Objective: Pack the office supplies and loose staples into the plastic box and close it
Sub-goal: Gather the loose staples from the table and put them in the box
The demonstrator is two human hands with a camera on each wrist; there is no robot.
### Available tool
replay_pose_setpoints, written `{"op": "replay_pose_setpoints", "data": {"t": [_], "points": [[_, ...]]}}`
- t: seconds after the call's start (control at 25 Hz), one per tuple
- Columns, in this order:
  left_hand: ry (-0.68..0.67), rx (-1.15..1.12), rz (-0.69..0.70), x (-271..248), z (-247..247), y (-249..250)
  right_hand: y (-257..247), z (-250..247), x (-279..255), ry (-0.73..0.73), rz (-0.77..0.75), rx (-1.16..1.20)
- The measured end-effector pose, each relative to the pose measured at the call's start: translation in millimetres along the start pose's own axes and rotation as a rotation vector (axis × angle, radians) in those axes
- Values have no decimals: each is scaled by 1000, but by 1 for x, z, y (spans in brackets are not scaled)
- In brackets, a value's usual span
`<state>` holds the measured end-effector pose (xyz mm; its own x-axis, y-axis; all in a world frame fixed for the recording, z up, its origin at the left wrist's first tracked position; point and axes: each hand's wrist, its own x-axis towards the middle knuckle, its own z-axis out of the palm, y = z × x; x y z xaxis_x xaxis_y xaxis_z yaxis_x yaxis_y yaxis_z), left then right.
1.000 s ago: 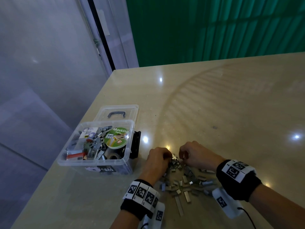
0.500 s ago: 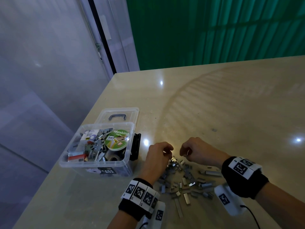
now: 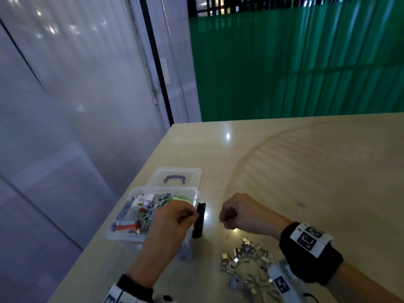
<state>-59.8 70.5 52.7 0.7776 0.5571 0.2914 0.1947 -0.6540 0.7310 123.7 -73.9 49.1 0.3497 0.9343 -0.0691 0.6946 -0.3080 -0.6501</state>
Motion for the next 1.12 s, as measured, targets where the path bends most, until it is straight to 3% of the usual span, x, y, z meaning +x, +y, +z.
{"op": "replay_pose_setpoints", "data": {"t": [0.16, 0.36, 0.48, 0.8, 1.12], "points": [[100, 68, -61, 0, -60, -31, -53, 11, 35, 35, -148, -22], [16, 223, -50, -6, -96, -75, -109, 38, 80, 35, -196, 56], [-101, 272, 3, -7, -101, -88, -125, 60, 92, 41, -216, 23], [-194, 268, 14, 2, -102, -101, -131, 93, 98, 69, -189, -32], [-168, 206, 80, 15, -106, -80, -99, 50, 66, 180, -40, 96]]}}
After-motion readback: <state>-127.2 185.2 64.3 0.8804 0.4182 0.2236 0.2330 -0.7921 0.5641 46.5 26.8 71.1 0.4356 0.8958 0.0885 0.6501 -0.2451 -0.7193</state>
